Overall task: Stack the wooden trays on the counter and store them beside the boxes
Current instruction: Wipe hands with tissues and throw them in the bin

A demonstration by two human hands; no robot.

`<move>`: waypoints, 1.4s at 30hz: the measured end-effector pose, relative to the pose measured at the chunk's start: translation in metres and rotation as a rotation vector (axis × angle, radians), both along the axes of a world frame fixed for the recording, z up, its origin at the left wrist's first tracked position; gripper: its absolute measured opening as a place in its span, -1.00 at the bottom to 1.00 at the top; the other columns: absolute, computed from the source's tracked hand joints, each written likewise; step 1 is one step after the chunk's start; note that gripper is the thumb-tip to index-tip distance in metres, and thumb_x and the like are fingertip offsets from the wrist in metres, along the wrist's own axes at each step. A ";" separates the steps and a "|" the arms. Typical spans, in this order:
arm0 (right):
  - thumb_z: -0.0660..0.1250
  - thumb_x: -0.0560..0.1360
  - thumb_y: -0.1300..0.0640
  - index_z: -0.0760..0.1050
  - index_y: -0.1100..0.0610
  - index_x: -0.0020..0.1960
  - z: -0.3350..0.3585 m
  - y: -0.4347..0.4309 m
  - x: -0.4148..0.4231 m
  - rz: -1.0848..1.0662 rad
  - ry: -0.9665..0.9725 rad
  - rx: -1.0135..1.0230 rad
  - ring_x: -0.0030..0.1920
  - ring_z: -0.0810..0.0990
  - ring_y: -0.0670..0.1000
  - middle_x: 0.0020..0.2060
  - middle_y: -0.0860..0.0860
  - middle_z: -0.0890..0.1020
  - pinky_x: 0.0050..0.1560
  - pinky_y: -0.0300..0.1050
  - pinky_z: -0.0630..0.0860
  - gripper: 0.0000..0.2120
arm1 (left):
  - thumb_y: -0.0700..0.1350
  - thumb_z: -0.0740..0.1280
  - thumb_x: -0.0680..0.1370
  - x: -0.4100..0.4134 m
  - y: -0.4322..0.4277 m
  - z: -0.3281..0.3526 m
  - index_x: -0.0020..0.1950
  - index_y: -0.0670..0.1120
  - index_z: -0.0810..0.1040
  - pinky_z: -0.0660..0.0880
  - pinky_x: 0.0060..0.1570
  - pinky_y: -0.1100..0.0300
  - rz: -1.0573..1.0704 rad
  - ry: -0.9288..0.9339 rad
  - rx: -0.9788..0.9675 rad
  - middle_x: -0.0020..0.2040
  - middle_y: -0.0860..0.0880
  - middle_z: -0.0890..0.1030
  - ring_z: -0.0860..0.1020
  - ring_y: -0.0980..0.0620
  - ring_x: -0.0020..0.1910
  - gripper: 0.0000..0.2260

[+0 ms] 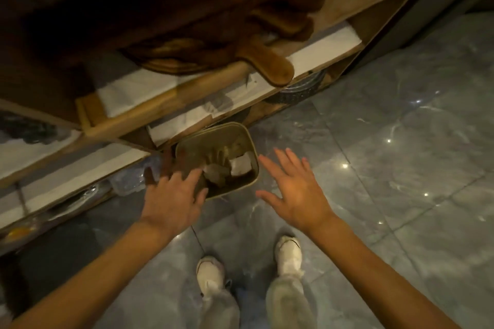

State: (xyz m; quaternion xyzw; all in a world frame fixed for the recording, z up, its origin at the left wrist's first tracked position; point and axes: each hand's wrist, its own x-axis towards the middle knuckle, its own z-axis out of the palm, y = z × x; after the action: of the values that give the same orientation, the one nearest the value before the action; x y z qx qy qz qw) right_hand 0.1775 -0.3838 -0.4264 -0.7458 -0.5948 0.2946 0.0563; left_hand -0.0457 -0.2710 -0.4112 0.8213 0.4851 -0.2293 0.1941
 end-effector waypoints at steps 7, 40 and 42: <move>0.14 0.51 -0.33 -0.12 -0.15 0.57 0.165 -0.007 0.006 0.129 -0.066 0.024 0.56 -0.26 0.17 0.59 0.08 -0.14 0.52 0.23 -0.21 -0.24 | 0.23 0.06 0.58 0.008 -0.039 0.159 0.58 0.11 -0.05 -0.10 0.46 -0.35 -0.017 -0.009 0.102 0.60 -0.10 -0.19 -0.29 -0.23 0.54 -0.39; -0.09 0.37 -0.52 0.01 -0.26 0.52 0.475 0.136 -0.086 0.393 0.043 0.234 0.53 -0.37 0.02 0.59 -0.05 -0.09 0.48 0.17 -0.33 -0.23 | 0.18 0.12 0.60 -0.122 0.004 0.462 0.54 0.11 0.17 0.12 0.50 -0.13 0.678 -0.431 0.174 0.58 -0.02 0.13 0.06 -0.04 0.57 -0.49; -0.03 0.40 -0.49 0.01 -0.27 0.52 0.474 0.166 -0.098 0.347 0.024 0.223 0.53 -0.37 0.02 0.58 -0.06 -0.13 0.47 0.14 -0.33 -0.26 | 0.14 0.12 0.61 -0.134 0.046 0.464 0.53 0.05 0.21 0.20 0.48 -0.08 0.644 -0.439 0.182 0.56 -0.03 0.22 0.16 -0.02 0.54 -0.51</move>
State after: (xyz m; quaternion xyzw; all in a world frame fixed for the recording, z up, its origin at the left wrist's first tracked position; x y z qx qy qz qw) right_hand 0.0794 -0.2180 0.0473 -0.6177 -0.7427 0.2410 0.0937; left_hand -0.1798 -0.2250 0.0530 0.6706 0.6829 0.0680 0.2816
